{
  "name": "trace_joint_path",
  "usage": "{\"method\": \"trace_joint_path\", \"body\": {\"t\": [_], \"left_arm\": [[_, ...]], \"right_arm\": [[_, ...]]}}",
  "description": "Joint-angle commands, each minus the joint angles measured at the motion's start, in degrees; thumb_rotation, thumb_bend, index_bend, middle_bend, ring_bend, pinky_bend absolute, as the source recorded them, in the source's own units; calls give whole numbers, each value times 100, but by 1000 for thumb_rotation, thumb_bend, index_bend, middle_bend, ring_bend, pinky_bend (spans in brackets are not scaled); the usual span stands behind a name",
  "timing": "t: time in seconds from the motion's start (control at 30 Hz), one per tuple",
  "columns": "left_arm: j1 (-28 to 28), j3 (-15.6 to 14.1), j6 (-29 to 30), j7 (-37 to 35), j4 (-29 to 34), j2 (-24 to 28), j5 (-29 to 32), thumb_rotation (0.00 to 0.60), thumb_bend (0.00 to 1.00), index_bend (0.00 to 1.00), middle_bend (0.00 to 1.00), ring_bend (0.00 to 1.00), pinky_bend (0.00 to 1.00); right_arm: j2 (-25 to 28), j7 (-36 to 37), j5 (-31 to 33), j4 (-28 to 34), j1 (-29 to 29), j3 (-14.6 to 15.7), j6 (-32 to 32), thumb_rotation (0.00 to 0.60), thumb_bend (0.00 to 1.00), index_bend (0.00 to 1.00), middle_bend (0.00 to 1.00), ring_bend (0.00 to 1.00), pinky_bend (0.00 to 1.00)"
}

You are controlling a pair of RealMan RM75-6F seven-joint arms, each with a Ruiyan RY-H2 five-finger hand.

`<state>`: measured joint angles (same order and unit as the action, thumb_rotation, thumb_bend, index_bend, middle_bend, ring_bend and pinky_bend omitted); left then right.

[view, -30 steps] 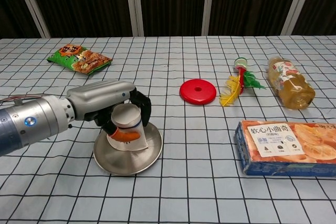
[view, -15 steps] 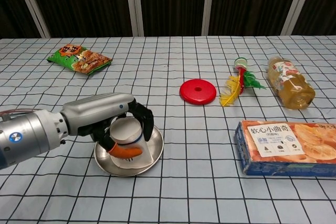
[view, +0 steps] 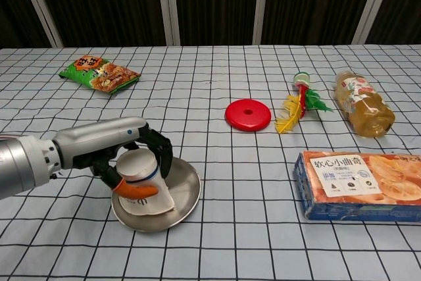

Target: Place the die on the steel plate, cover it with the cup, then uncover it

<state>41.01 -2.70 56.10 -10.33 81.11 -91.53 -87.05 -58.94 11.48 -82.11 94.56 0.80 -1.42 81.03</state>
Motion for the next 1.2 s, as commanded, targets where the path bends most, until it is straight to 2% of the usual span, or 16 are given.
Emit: {"method": "trace_joint_path", "body": {"t": [0.03,0.27,0.57,0.8,1.0,1.2], "left_arm": [[31,101,-10,368,-305,-114,27,600,456,561,469,386,538],[71,291,159,589,-866,-555,-36,600,456,564,469,386,538],[62,256,310,168,-1008,-843,-230,600,456,565,468,386,538],[73,208,144,-357,-485,-630,-184,600,456,564,469,386,538],[107,49,-207,-496,102,-111,-87,600,456,564,469,386,538],[53,179,-51,-496,325,150,-18,600,456,568,475,386,538]], "right_arm": [[0,-5,9,-3,-3,-3,-5,600,56,200,141,131,0],[5,6,53,-11,-3,-9,-31,600,56,200,141,131,0],[15,17,62,-6,-3,-14,-34,600,56,200,141,131,0],[26,25,62,3,0,-11,-35,600,56,200,141,131,0],[34,12,67,25,-2,-11,-41,600,56,200,140,131,0],[27,-21,76,45,-13,-7,-69,600,56,200,141,131,0]]}}
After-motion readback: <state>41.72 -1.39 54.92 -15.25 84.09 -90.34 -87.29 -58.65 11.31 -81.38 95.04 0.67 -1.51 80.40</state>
